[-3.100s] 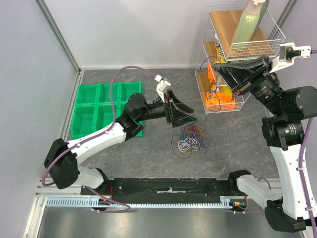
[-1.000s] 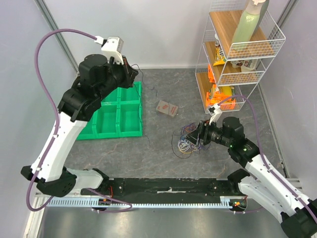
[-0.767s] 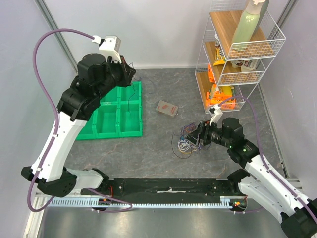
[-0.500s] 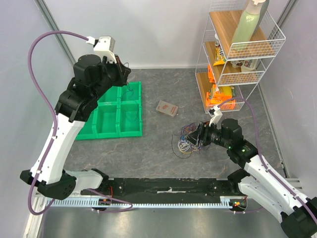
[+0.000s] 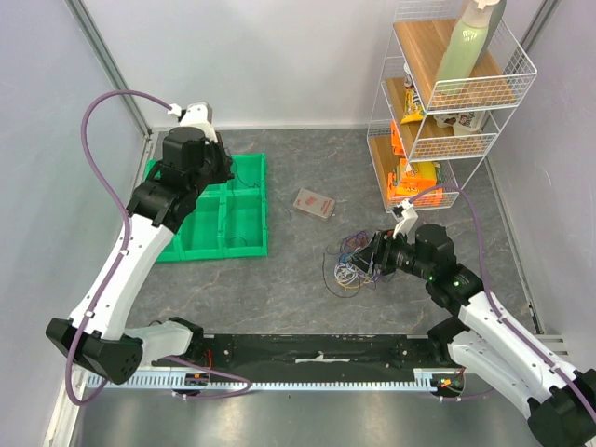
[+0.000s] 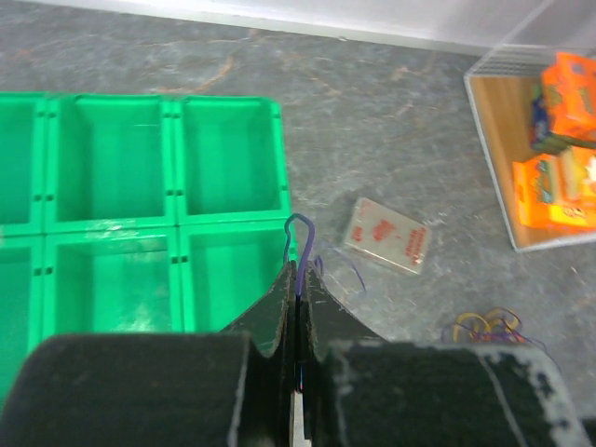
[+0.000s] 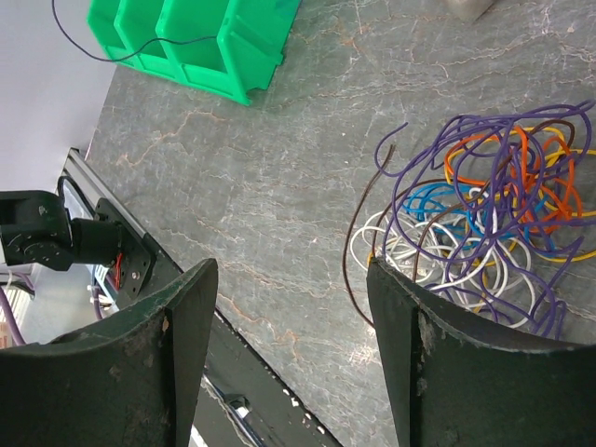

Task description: Untangle the cables

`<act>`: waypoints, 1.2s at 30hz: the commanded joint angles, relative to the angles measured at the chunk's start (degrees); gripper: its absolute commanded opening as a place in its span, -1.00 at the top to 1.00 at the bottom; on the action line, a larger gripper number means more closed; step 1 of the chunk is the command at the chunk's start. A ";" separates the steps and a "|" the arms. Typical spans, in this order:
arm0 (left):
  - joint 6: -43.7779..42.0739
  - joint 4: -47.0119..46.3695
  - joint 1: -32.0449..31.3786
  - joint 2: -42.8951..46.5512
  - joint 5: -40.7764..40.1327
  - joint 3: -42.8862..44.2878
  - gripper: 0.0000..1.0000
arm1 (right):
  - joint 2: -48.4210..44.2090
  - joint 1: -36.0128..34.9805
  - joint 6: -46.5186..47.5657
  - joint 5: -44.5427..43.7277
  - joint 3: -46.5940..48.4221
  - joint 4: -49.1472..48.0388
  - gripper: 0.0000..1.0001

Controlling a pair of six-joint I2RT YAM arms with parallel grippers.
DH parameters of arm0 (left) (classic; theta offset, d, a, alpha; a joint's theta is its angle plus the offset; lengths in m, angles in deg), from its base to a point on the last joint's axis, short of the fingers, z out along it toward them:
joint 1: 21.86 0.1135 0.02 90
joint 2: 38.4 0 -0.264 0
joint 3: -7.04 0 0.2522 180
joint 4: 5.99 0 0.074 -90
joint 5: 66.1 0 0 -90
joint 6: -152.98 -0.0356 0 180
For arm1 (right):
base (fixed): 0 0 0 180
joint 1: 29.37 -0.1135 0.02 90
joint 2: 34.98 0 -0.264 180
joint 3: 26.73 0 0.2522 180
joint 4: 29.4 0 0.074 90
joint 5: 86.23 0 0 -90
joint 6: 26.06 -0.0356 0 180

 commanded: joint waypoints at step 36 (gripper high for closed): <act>3.97 -19.20 8.33 8.44 8.75 -10.34 0.97 | 9.09 -4.38 -3.75 -2.31 -4.99 -13.57 -0.40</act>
